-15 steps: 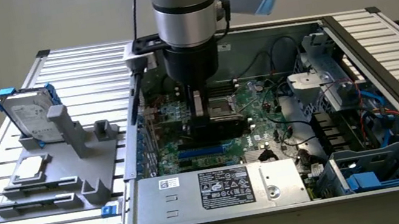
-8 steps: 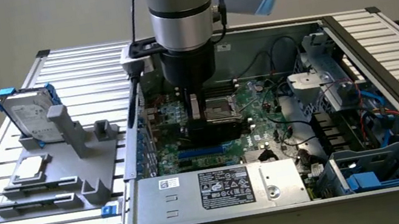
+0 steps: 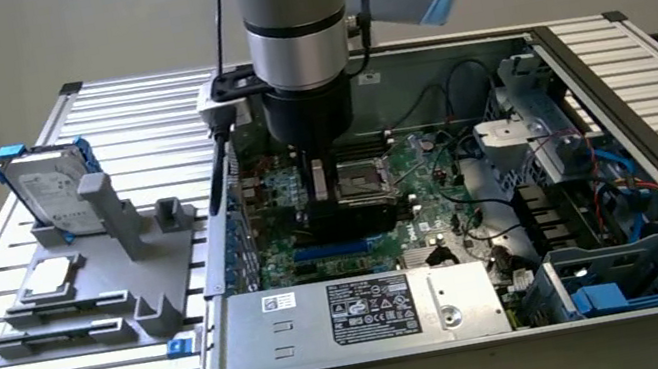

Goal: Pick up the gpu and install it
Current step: 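Insert the gpu into the slot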

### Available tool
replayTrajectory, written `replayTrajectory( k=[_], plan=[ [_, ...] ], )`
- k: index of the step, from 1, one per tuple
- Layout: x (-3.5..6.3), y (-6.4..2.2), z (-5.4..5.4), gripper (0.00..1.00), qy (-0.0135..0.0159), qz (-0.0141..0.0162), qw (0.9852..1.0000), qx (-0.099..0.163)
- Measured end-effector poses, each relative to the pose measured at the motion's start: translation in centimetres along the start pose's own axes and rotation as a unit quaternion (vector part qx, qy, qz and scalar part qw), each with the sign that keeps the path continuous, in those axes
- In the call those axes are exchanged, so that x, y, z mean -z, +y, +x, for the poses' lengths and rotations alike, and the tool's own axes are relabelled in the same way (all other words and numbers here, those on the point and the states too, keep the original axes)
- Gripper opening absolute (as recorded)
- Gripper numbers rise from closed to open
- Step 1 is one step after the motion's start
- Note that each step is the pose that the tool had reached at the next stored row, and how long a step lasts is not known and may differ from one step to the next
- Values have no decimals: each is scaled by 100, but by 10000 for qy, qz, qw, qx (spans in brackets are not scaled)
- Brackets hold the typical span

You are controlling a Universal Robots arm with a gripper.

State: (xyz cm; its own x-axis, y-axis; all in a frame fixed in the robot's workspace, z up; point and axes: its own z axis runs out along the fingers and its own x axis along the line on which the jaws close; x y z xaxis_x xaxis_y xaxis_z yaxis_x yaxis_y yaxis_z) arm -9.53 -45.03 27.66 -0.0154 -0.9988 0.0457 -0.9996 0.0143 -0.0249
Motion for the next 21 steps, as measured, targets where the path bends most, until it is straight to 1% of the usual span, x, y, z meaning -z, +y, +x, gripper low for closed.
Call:
replayTrajectory(
  k=[4, 8, 9, 14, 18, 20, 21],
  plan=[
    [-41, 16, -1, 26, -7, 3, 10000, 0],
    [-72, 19, -3, 26, -25, 2, 10000, 0],
    [-78, 20, -2, 26, -36, 2, 10000, -2],
    [-109, 20, -2, 26, -114, -6, 9999, -2],
    [-122, 20, 2, 26, -170, -48, 9998, -2],
    [-130, 21, 5, 26, -187, -62, 9998, -2],
    [-133, 20, 7, 26, -188, -65, 9998, -3]
  ],
)
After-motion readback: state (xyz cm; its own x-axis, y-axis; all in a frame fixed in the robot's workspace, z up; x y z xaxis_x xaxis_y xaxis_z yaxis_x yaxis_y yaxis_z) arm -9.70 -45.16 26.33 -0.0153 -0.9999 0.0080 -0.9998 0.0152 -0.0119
